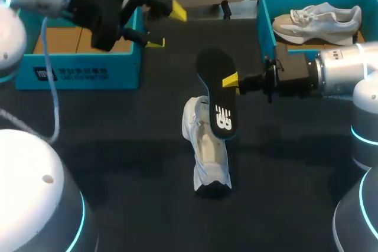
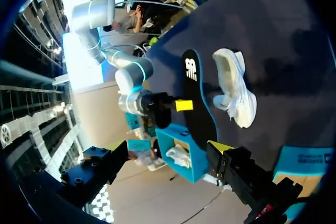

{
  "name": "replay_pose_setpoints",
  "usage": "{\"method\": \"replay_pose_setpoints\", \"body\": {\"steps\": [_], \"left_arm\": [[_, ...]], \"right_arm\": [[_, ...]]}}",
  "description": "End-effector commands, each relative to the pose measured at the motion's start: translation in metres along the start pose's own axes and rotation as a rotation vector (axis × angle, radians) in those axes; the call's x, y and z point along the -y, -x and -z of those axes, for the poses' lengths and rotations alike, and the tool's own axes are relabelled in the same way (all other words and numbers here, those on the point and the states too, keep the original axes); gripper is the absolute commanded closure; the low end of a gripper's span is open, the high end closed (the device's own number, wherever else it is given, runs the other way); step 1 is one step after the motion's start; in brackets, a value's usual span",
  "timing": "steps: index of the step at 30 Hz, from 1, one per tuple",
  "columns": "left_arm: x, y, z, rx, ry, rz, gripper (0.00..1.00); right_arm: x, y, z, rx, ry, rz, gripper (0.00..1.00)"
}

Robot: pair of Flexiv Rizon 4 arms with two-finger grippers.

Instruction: Take the shoe out of the shoebox, open the shoe tongue, remove and reinsert the insole, then place the shoe into the shoebox

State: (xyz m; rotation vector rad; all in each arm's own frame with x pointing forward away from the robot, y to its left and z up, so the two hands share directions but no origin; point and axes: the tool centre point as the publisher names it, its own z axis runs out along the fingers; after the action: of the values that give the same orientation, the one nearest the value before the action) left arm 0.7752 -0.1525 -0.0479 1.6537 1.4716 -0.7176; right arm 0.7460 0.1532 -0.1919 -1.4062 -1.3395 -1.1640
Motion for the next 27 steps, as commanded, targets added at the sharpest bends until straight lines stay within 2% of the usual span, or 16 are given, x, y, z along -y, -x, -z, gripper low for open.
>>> {"method": "replay_pose_setpoints", "body": {"steps": [1, 2, 11, 13, 17, 21, 27], "left_arm": [[-0.017, 0.029, -0.019, -0.421, -0.233, 0.094, 0.00], [-0.016, 0.032, -0.020, -0.489, -0.218, 0.069, 0.00], [-0.016, 0.032, -0.020, -0.489, -0.218, 0.069, 0.00], [-0.016, 0.032, -0.025, -0.490, -0.272, 0.122, 0.00], [-0.015, 0.043, -0.033, -0.613, -0.324, 0.149, 0.00], [-0.014, 0.048, -0.044, -0.770, -0.337, 0.185, 0.00], [-0.010, 0.053, -0.053, -0.886, -0.343, 0.218, 0.00]], "right_arm": [[0.001, -0.001, -0.001, 0.003, 0.002, -0.001, 1.00], [0.001, -0.001, -0.001, 0.003, 0.002, -0.001, 1.00], [0.001, -0.001, -0.001, 0.003, 0.002, -0.001, 1.00], [0.001, -0.001, -0.001, 0.003, 0.002, -0.001, 1.00], [0.001, -0.001, -0.001, 0.003, 0.002, -0.001, 1.00], [0.001, -0.001, -0.001, 0.003, 0.002, -0.001, 1.00], [0.001, -0.001, -0.001, 0.003, 0.002, -0.001, 1.00]]}}
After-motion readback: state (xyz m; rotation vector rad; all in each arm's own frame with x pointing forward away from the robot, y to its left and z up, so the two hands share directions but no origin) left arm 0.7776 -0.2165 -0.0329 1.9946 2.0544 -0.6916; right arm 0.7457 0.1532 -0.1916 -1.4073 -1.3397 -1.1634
